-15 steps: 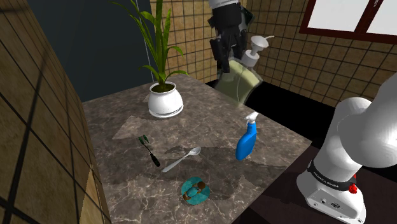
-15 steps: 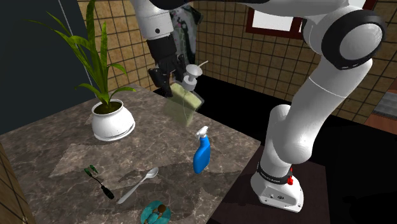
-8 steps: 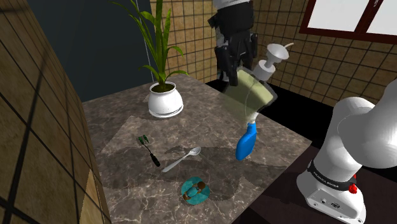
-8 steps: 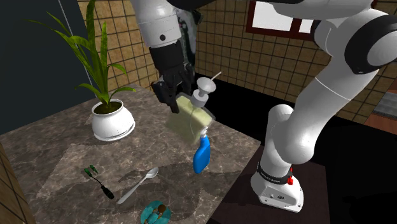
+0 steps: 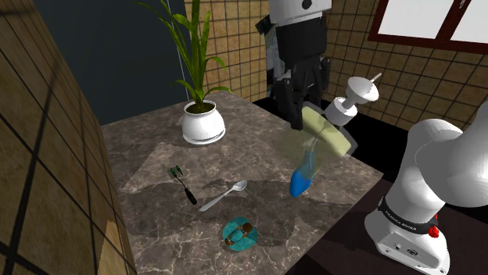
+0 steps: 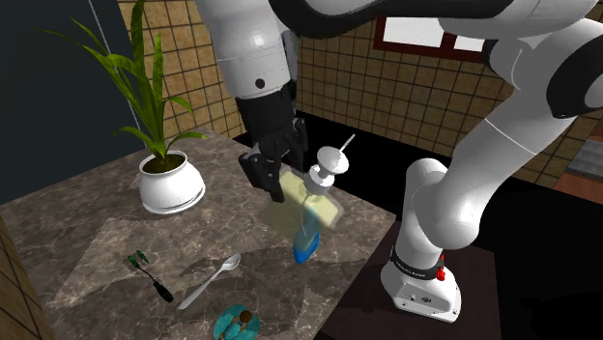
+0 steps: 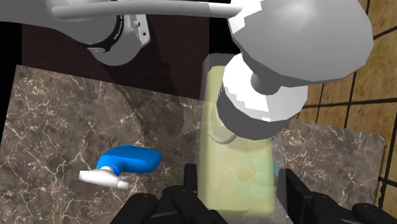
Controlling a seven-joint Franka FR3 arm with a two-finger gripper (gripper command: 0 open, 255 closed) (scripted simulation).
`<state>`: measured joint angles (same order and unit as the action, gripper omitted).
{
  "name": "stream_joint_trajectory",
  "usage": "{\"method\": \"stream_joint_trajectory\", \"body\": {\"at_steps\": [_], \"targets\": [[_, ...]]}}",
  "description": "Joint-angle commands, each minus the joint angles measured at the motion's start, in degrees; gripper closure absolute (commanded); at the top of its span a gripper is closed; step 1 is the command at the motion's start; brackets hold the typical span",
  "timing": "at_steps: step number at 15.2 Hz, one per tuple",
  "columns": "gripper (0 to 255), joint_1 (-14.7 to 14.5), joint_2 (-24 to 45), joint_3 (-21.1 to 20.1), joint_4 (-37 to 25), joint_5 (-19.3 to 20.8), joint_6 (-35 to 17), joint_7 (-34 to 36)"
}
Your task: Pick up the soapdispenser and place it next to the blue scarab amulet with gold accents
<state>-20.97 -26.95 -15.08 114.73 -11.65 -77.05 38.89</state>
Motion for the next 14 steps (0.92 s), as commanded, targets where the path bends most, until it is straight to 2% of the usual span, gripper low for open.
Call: {"method": "stream_joint_trajectory", "body": {"at_steps": [1, 14], "targets": [[255, -0.08, -0.45, -0.15, 1.87, -0.15, -1.46, -0.11], [255, -0.45, -1.95, -1.06, 13.05, -0.88, -11.13, -1.26]]}}
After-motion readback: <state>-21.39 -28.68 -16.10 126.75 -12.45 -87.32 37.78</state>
